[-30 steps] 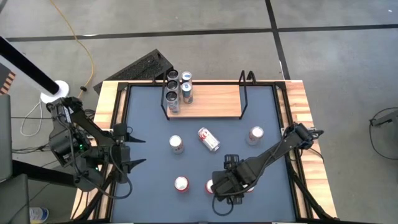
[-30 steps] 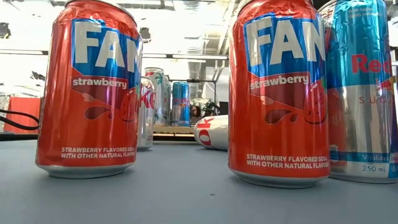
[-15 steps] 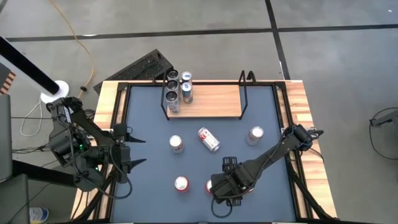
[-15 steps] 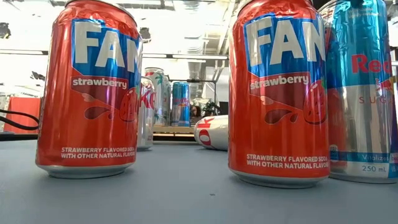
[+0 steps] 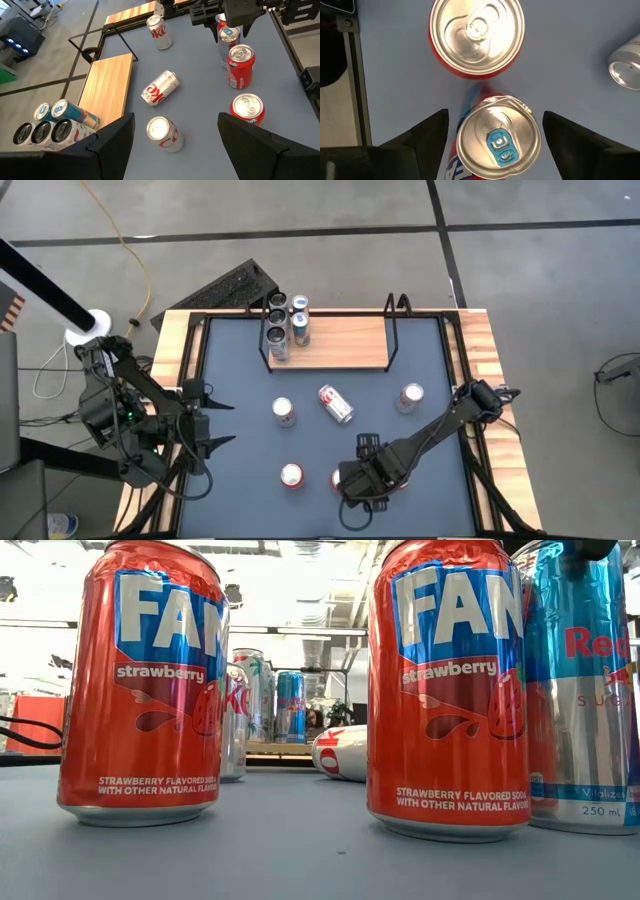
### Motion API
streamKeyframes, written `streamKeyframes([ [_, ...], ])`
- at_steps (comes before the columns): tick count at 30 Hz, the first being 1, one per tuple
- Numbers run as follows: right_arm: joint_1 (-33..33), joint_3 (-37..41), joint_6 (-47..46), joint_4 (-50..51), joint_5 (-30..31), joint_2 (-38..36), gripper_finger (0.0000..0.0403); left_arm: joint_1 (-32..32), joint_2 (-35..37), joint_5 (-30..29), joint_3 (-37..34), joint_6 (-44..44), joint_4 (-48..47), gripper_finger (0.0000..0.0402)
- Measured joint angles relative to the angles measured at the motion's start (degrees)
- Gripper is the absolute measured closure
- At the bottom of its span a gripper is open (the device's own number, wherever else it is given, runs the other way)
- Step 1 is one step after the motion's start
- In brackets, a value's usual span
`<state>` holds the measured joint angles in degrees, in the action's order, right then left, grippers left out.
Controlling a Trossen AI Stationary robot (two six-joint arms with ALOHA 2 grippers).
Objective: Place canned beverage on shelf
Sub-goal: Put the blue soda can aligned with the other blue soda cans on the shelf
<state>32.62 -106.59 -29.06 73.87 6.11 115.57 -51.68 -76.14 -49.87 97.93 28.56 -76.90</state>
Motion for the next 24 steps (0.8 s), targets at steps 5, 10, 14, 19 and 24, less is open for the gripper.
streamKeyframes([
  [5,-0.10,0.02,-0.29,0.09,0.10,0.00,0.0093,0.00,0.00,0.00,0.00,0.04,0.09,0.0127],
  [10,-0.02,3.27,-0.48,-1.29,0.22,-0.20,0.0093,0.00,0.00,-0.02,0.00,0.12,0.12,0.0127],
  [14,-0.48,3.58,0.42,-0.68,0.71,-1.03,0.0093,0.02,0.00,-0.47,0.00,0.20,0.96,0.0127],
  [19,-0.30,3.82,1.29,0.83,1.55,-2.30,0.0092,0.02,0.00,-1.02,0.00,0.22,1.48,0.0127],
  [24,0.03,5.67,1.52,-1.91,1.51,-2.40,0.0092,0.02,0.00,-1.68,0.00,0.24,1.49,0.0127],
])
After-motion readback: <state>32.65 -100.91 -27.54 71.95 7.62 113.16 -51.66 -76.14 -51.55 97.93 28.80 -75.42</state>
